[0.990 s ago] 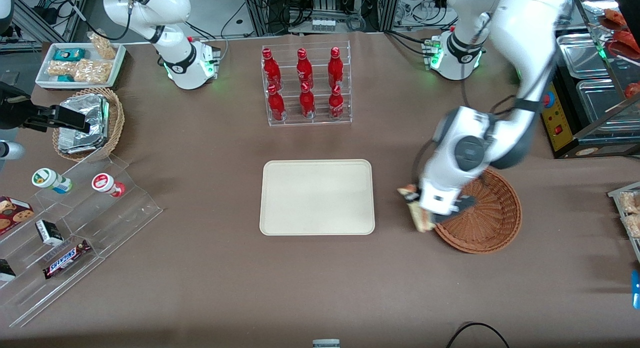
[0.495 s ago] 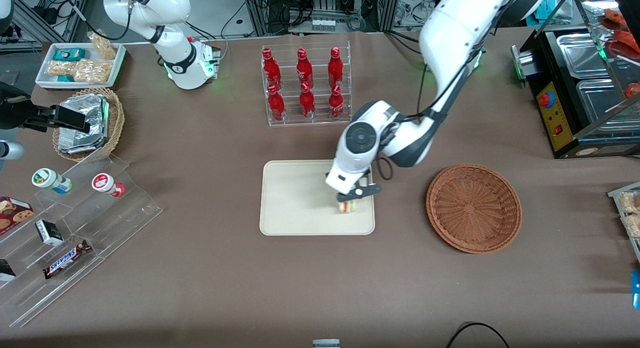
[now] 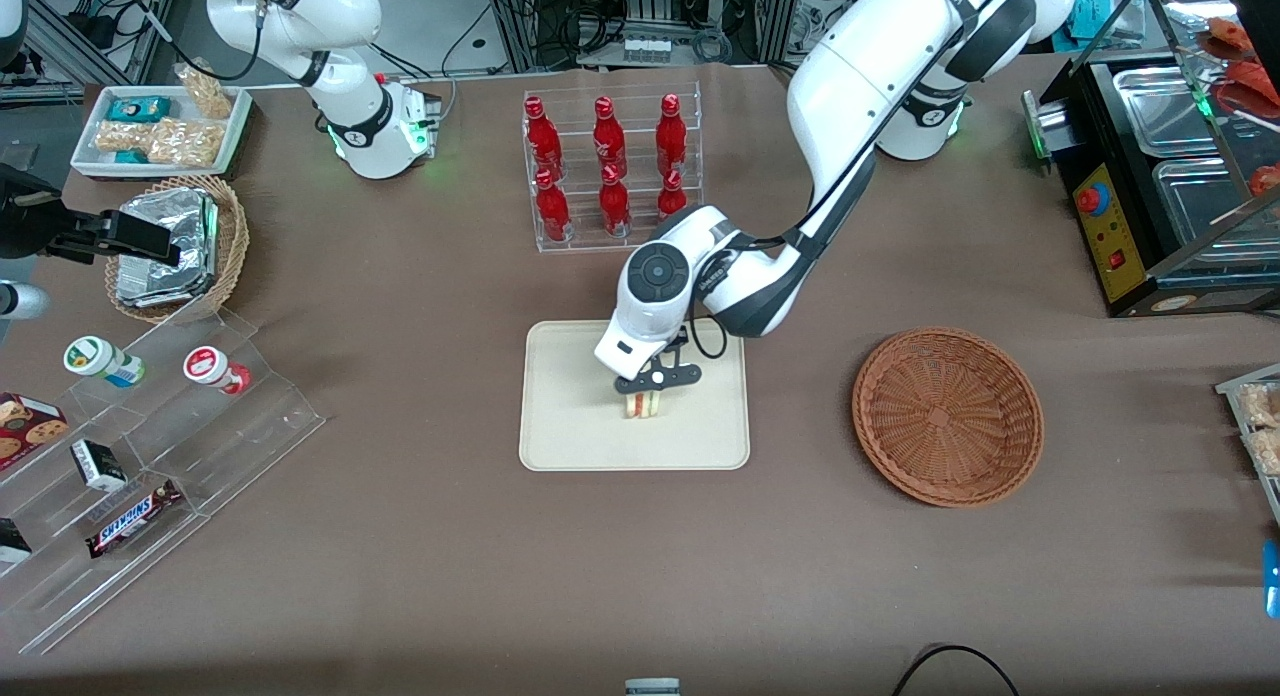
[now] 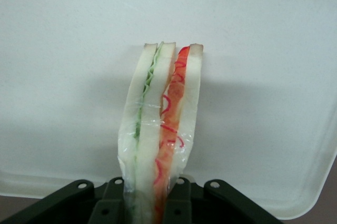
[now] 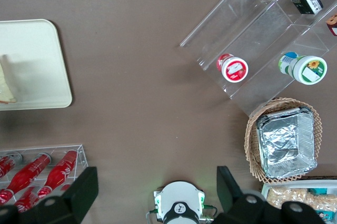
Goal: Place sandwich from basket to tray
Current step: 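Lower the sandwich onto the tray and open the left gripper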
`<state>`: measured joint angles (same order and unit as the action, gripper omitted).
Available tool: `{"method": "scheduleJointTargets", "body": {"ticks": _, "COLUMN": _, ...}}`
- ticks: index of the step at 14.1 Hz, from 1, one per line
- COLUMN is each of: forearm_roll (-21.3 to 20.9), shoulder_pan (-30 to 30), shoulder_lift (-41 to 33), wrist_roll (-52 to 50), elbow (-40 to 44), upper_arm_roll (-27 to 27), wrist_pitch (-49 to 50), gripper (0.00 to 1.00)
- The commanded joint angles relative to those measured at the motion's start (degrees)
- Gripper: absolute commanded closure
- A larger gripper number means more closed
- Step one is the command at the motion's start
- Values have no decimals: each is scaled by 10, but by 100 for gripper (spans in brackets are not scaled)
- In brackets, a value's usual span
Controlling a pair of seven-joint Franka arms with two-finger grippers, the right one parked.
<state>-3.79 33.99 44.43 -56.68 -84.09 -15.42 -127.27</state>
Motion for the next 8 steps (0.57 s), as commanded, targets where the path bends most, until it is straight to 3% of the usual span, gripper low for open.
{"method": "scheduleJointTargets", "body": {"ticks": 1, "forearm_roll": -9, "shoulder_pan": 11, "shoulder_lift": 12, "wrist_roll": -8, "elbow": 29, "upper_arm_roll": 7, "wrist_pitch": 14, "gripper": 82}}
{"method": "scheduleJointTargets", "body": {"ticks": 2, "forearm_roll": -9, "shoulder_pan": 11, "shoulder_lift": 12, "wrist_roll": -8, "elbow": 30, "upper_arm_roll": 7, "wrist_pitch": 14, "gripper": 71}}
{"method": "scheduleJointTargets", "body": {"ticks": 3, "forearm_roll": -9, "shoulder_pan": 11, "shoulder_lift": 12, "wrist_roll": -7, "elbow": 31, "upper_arm_roll": 7, "wrist_pitch": 14, "gripper": 45}}
{"method": "scheduleJointTargets", "body": {"ticks": 4, "forearm_roll": -10, "shoulder_pan": 11, "shoulder_lift": 11, "wrist_roll": -8, "elbow": 31, "upper_arm_roll": 8, "wrist_pitch": 13, "gripper": 9}}
{"method": "scheduleJointTargets", "body": {"ticks": 5, "forearm_roll": -10, "shoulder_pan": 10, "shoulder_lift": 9, "wrist_roll": -9, "elbow": 32, "upper_arm_roll": 10, "wrist_pitch": 13, "gripper": 0}}
{"method": "scheduleJointTargets", "body": {"ticks": 8, "forearm_roll": -10, "shoulder_pan": 6, "shoulder_lift": -7, "wrist_roll": -19, "elbow": 52, "upper_arm_roll": 18, "wrist_pitch": 36, "gripper": 0}}
